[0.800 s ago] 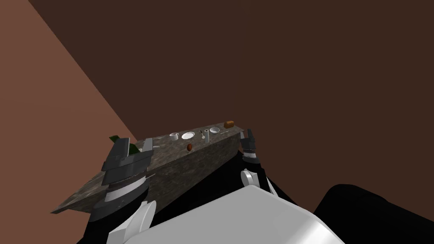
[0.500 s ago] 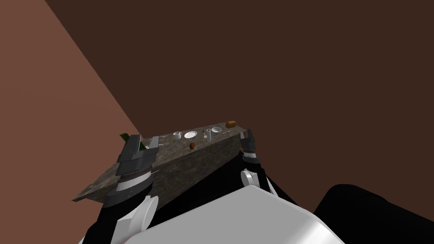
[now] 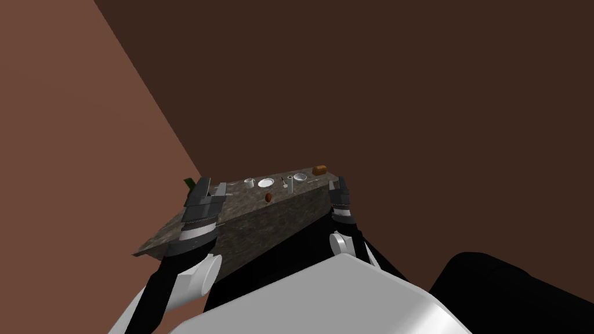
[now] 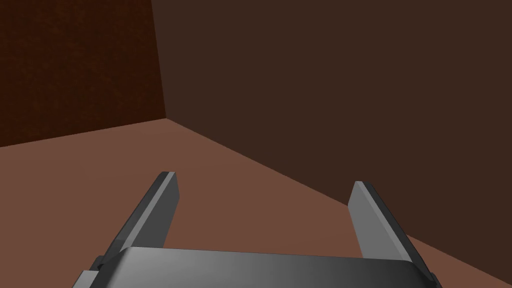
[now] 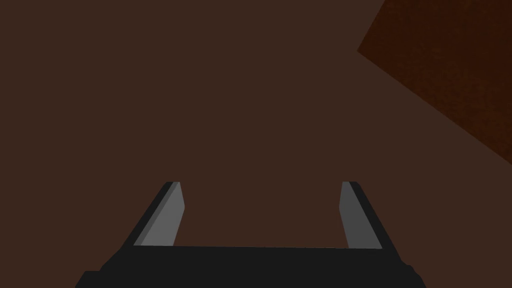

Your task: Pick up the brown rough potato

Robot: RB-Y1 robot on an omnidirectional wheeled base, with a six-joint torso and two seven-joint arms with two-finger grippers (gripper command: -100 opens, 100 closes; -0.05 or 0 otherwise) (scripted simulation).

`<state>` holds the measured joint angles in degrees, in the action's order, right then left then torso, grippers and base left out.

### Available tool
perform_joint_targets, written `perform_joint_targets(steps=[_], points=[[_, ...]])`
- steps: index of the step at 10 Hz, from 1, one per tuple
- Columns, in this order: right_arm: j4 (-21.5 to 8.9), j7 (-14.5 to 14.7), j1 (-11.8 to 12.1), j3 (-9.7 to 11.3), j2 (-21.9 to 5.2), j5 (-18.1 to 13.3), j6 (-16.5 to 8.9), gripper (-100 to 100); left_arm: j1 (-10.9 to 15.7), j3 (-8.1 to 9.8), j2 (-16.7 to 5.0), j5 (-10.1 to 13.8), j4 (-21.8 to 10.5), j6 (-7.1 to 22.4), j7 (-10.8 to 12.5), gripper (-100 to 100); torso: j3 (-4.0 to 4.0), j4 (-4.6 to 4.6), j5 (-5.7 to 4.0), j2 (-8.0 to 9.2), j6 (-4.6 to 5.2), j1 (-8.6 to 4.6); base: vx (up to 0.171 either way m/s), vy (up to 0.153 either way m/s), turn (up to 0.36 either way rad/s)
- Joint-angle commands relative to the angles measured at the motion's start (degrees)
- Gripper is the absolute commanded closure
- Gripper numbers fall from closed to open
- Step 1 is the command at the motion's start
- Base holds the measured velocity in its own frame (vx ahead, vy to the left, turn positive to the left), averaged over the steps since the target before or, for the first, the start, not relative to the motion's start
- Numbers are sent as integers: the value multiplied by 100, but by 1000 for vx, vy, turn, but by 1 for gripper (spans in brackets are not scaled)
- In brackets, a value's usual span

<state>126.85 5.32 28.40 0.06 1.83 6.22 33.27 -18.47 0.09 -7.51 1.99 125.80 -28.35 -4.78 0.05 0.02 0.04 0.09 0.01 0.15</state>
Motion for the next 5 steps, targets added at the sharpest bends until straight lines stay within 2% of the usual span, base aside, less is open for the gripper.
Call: perform_joint_targets(steps=[1, 2, 3, 4, 5], points=[[0, 0, 0, 0, 0, 0, 0, 0, 286, -29, -86, 80, -190, 220, -105, -100, 0, 0, 0, 0, 0, 0, -24, 39, 79], [0, 0, 0, 0, 0, 0, 0, 0, 302, -29, -86, 80, -190, 220, -105, -100, 0, 0, 0, -1, -2, 0, -17, 29, 50], [0, 0, 0, 0, 0, 0, 0, 0, 538, -48, -156, 155, -352, 444, -195, -100, -1, 0, -1, -3, -1, -4, -13, 40, 117], [0, 0, 1, 0, 0, 0, 0, 0, 565, -48, -156, 155, -352, 444, -195, -100, -2, -1, 0, -4, -2, 0, -15, 33, 43], [0, 0, 0, 0, 0, 0, 0, 0, 779, -68, -219, 232, -529, 676, -290, -100, -2, -1, -1, -4, 0, -3, -18, 41, 84]])
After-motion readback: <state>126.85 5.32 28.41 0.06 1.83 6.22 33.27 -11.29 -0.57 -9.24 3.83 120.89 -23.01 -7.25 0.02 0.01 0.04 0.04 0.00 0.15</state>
